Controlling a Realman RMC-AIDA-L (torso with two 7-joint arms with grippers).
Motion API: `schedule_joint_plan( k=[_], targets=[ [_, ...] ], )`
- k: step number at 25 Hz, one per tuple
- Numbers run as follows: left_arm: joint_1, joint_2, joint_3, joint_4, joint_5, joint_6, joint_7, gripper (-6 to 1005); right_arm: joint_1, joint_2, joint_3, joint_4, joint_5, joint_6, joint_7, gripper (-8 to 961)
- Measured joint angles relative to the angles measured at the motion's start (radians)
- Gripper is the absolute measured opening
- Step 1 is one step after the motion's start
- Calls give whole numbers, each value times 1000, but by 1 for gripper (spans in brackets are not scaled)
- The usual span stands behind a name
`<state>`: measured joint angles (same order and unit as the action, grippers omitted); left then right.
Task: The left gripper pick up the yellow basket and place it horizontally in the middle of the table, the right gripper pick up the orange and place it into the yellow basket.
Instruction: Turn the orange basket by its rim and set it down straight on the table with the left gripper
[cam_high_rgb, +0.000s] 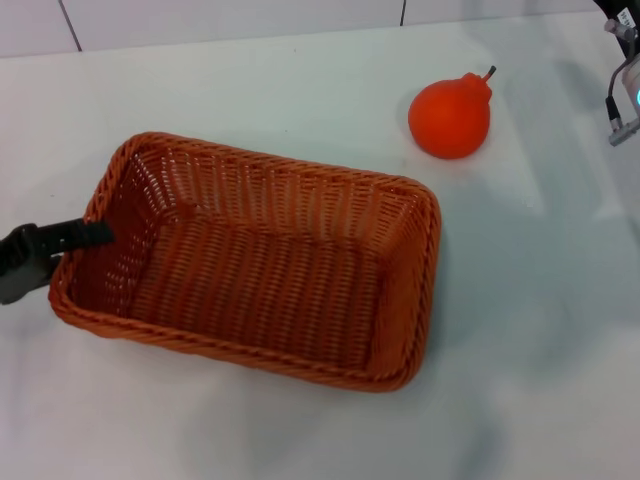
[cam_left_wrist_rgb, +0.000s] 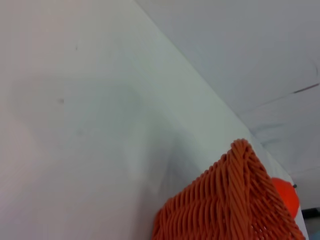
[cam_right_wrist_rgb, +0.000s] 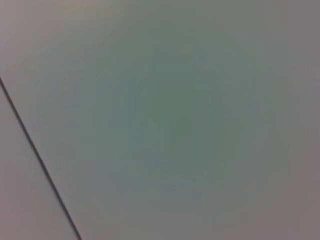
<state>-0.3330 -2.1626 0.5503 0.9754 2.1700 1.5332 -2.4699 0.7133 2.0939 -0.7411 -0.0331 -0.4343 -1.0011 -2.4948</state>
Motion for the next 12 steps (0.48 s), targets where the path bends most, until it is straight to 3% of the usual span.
schedule_joint_plan(
  k=[12],
  targets=[
    [44,19,-15,12,-4,104,16,553,9,-2,-30,-28,-5,64,1,909]
  ],
)
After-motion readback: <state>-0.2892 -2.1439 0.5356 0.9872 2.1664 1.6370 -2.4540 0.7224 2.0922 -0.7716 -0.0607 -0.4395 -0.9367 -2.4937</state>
